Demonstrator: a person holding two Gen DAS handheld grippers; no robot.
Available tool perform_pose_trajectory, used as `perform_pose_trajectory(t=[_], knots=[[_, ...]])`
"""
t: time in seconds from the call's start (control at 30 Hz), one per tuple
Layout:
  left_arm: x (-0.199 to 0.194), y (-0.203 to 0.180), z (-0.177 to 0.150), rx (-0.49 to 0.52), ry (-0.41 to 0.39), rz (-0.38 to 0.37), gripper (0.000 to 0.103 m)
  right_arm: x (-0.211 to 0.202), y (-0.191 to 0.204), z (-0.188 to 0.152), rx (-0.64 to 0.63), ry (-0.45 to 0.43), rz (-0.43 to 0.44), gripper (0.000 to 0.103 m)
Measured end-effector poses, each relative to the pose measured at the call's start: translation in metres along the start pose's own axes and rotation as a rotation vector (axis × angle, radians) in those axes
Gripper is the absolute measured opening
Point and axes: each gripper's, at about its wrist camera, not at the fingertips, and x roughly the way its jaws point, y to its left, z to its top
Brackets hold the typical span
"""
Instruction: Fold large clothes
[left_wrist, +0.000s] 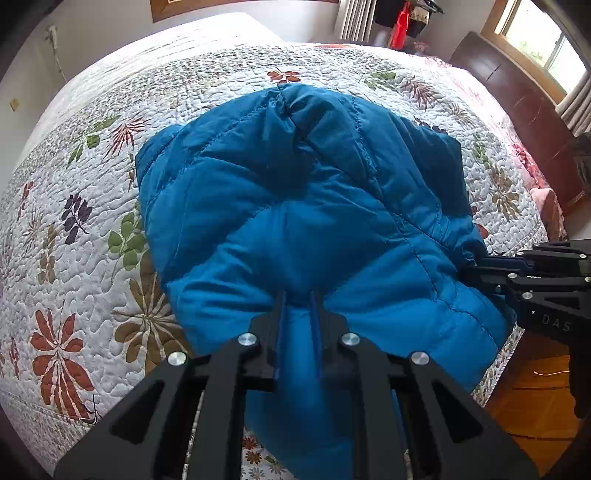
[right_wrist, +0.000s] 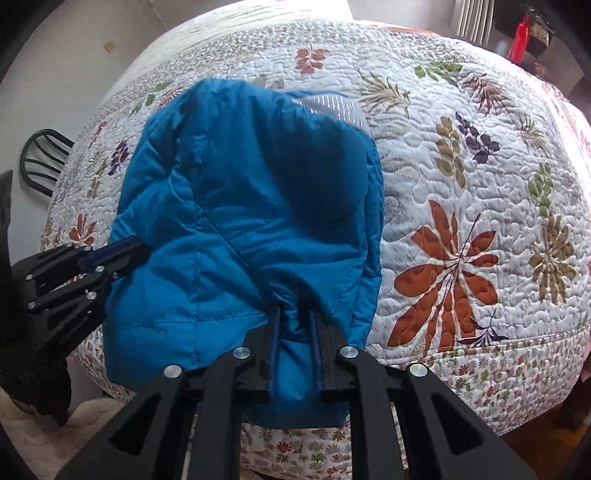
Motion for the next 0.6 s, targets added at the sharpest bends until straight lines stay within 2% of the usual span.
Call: perform_pose_trajectory(t=[0.17, 0.27, 0.37, 0.4, 0.43, 0.47, 0.5, 0.53, 0.57, 0.6], knots=[[0.014, 0.003, -0.003, 0.003, -0.003, -0.007, 0.013, 0.016, -0.011, -0.003, 0.035, -0.004, 0.061, 0.014], [0.015, 0.002, -0.004, 0.009, -0.009, -0.001, 0.013, 0.013, -0.011, -0.003, 0.045, -0.008, 0.068, 0.014], [0.003, 0.011, 0.001, -0.024, -0.004, -0.057, 0.015, -0.009, -0.008, -0.003, 0.009, -0.049, 0.077, 0.017], [-0.004, 0.018, 0.002, -0.045, -0.011, -0.066, 0.025, -0.019, -0.011, -0.001, 0.019, -0.069, 0.109, 0.022], [-0.013, 0.027, 0.002, -0.067, -0.034, -0.051, 0.035, -0.029, -0.015, 0.0, 0.034, -0.087, 0.158, 0.032], [-0.022, 0.036, 0.002, -0.087, -0.067, -0.03, 0.055, -0.038, -0.02, 0.002, 0.046, -0.105, 0.208, 0.038], [-0.03, 0.045, 0.001, -0.102, -0.096, -0.017, 0.063, -0.045, -0.024, 0.005, 0.052, -0.123, 0.238, 0.049], [-0.034, 0.054, 0.0, -0.116, -0.107, -0.015, 0.066, -0.049, -0.027, 0.008, 0.055, -0.142, 0.235, 0.059], [-0.034, 0.063, -0.002, -0.134, -0.103, -0.022, 0.072, -0.051, -0.031, 0.012, 0.063, -0.164, 0.2, 0.066], [-0.032, 0.072, -0.003, -0.155, -0.096, -0.031, 0.074, -0.049, -0.035, 0.016, 0.065, -0.175, 0.173, 0.076]])
